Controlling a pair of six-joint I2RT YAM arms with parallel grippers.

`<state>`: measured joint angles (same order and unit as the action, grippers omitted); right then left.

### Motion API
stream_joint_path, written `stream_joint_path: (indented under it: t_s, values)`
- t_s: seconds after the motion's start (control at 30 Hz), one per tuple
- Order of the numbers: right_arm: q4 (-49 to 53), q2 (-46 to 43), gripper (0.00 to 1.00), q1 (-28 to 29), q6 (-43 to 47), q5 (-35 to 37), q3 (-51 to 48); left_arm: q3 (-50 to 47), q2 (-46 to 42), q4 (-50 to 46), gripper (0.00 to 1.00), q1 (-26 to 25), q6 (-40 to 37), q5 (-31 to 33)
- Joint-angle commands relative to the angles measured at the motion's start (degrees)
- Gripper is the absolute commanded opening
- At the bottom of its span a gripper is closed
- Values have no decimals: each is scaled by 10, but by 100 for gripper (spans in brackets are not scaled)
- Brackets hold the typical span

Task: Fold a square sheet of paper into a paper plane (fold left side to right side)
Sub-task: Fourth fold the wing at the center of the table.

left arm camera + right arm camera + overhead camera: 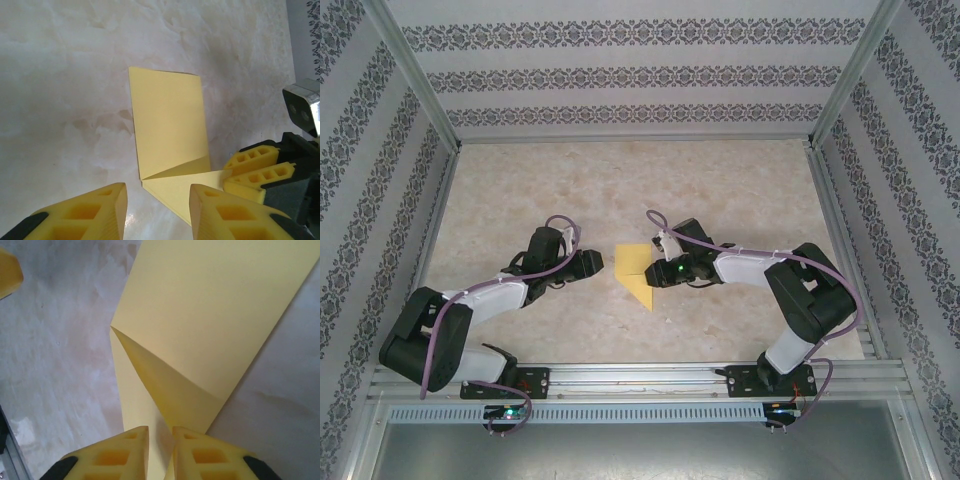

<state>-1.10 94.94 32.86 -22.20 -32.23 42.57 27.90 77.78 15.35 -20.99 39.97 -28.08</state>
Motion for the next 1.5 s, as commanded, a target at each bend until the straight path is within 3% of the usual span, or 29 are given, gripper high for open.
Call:
stream_joint_path:
  t_s: [0.0, 0.07, 0.5, 0.73, 0.87, 1.03, 1.17, 1.3, 1.47]
  values:
    - [-9, -12, 7, -1, 6, -1, 6, 17, 11, 29, 38, 2, 8, -8]
    - [-9, -23, 0, -5, 5, 3, 0, 21, 19, 33, 40, 3, 17, -10]
    - [-45, -84, 0, -28, -14, -13, -51, 77, 141, 119, 42, 1, 80, -67]
    - [-54, -91, 0, -33, -19, -20, -62, 117, 207, 132, 41, -17, 76, -88]
    - [-58, -91, 0, -35, -22, -22, -66, 127, 237, 144, 35, -24, 79, -86]
    - [-60, -92, 0, -39, -23, -23, -71, 130, 250, 153, 17, -26, 82, -79]
    - [-41, -107, 18, -39, -22, -4, -71, 131, 239, 149, 6, -29, 84, -74]
    - [26, -160, 33, -38, -16, 58, -61, 132, 227, 136, 5, -34, 85, -75]
    - [154, -238, 40, -7, -6, 185, -33, 132, 211, 122, 5, -37, 90, -73]
